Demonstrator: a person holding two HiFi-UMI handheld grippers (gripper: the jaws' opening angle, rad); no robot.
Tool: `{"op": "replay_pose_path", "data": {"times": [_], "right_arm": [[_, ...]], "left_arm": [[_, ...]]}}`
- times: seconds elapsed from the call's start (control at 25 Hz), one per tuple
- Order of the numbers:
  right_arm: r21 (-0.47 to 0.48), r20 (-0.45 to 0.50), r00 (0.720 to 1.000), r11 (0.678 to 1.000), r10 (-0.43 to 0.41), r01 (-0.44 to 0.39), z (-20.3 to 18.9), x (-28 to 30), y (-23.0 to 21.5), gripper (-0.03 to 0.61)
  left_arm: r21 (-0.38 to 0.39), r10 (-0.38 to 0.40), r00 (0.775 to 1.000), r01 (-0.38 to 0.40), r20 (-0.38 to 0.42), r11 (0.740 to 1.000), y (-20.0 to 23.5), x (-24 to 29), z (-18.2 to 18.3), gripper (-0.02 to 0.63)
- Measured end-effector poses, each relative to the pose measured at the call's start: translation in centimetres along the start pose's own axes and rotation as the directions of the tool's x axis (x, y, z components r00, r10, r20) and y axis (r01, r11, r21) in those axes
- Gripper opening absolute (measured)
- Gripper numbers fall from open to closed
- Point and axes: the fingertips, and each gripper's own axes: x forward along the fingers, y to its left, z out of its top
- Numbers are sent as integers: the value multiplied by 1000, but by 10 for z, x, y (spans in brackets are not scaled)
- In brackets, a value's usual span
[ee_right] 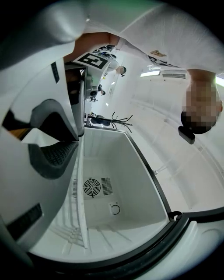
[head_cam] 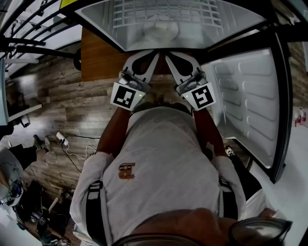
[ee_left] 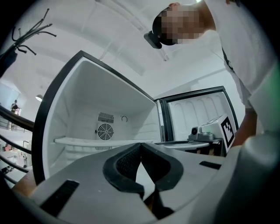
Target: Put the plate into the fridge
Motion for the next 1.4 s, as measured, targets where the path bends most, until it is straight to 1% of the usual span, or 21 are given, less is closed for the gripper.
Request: {"op": "replay_pose_path", "data": {"times": [0.44,0.8,1.4], "right_arm": [[-9,32,999,1000,8,-8,16,-7,4,32],[7,35,999,1000,2,-2,17,-12,6,32],[-2,29,999,1000,-18,18,17,-19,9,32]], "left_arm": [[12,-20,1000,19,22,1000,-14,-3,14,18],[20,-35,999,35,22,999,-20,-5,18,18],[18,-46,999,46,22,999,-27,-9,18,18]]}}
